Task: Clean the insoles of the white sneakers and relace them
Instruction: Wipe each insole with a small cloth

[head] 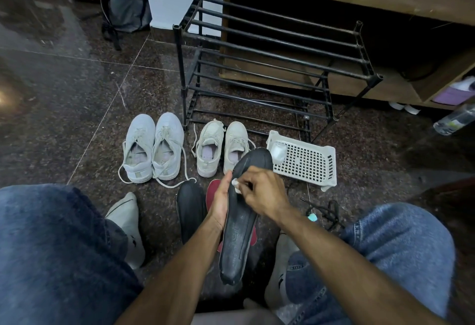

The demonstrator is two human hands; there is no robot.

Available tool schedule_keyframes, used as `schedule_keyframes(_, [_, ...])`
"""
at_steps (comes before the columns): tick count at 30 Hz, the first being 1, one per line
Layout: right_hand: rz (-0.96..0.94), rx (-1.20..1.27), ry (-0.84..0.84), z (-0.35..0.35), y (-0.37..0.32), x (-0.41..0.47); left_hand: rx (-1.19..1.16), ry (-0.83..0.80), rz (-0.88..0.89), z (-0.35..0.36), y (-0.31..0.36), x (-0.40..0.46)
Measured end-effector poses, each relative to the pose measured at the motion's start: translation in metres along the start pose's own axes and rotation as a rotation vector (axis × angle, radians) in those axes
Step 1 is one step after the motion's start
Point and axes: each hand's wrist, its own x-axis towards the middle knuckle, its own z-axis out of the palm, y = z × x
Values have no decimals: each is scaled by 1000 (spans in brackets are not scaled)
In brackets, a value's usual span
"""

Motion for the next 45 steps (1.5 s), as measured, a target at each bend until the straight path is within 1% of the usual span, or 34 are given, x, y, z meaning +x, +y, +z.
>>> schedule_keyframes(3, [76, 10, 46, 0, 1, 18, -29, -39, -7, 2, 3, 1])
schedule_keyframes(5, [183, 26, 91, -2, 4, 31, -31, -70, -33, 5, 2, -2])
schedule_keyframes(7, [291, 39, 127, -8, 13, 38, -7, -40, -55, 6, 0, -7])
schedule_keyframes(8, [297, 42, 127, -10, 16, 38, -7, -30, -67, 5, 1, -8])
schedule_keyframes(9, [260, 44, 99, -9, 15, 35, -11, -25, -77, 5, 3, -8])
schedule_keyframes(12, [9, -20, -55, -4, -1, 12, -15, 43, -44, 3, 6, -5])
schedule_keyframes(13, [-36, -39, -78, -3, -2, 8, 7, 56, -31, 2, 5, -3])
schedule_keyframes(15, [-15, -45, -34, -6, 4, 15, 38, 38, -52, 2, 3, -4])
schedule_keyframes(18, [167, -29, 87, -18, 17, 36, 35, -37, -122, 4, 3, -7])
schedule_keyframes(19, [200, -12, 118, -21, 20, 39, 30, -70, -123, 4, 3, -8])
schedule_keyframes(21, [173, 36, 121, -19, 16, 35, 51, -68, -89, 2, 6, -8])
schedule_keyframes(24, [-21, 13, -9, -7, 0, 8, 39, -30, -5, 2, 4, -1])
schedule_keyframes(26, [-72, -23, -31, -5, -2, 1, 30, -23, 5, 3, 2, 5])
schedule_keyframes(28, [-30, -25, 38, -7, 1, 11, 76, 7, 7, 3, 3, 4])
schedule_keyframes(29, [19, -27, 77, -10, 3, 19, 72, -10, -17, 3, 4, 4])
schedule_keyframes(31, [137, -41, 137, -18, 7, 32, 49, -46, -63, 8, 5, 0])
schedule_keyframes(33, [168, -56, 155, -25, 9, 38, 1, -44, -84, 9, 9, -4])
schedule_keyframes(35, [63, -42, 113, -24, 3, 32, -4, -41, -55, 6, 12, -6])
schedule_keyframes(38, [-126, -28, -10, -14, -10, 7, 60, 5, 30, 8, 11, -2])
schedule_keyframes(40, [-147, -46, 11, -11, -6, 4, 19, 3, 39, 11, 11, -2])
schedule_keyframes(42, [-87, -54, 91, -10, 0, 15, -18, 19, 20, 8, 11, 0])
schedule_keyframes(45, [165, 12, 227, -22, 7, 36, -16, -17, -33, 11, 17, -4])
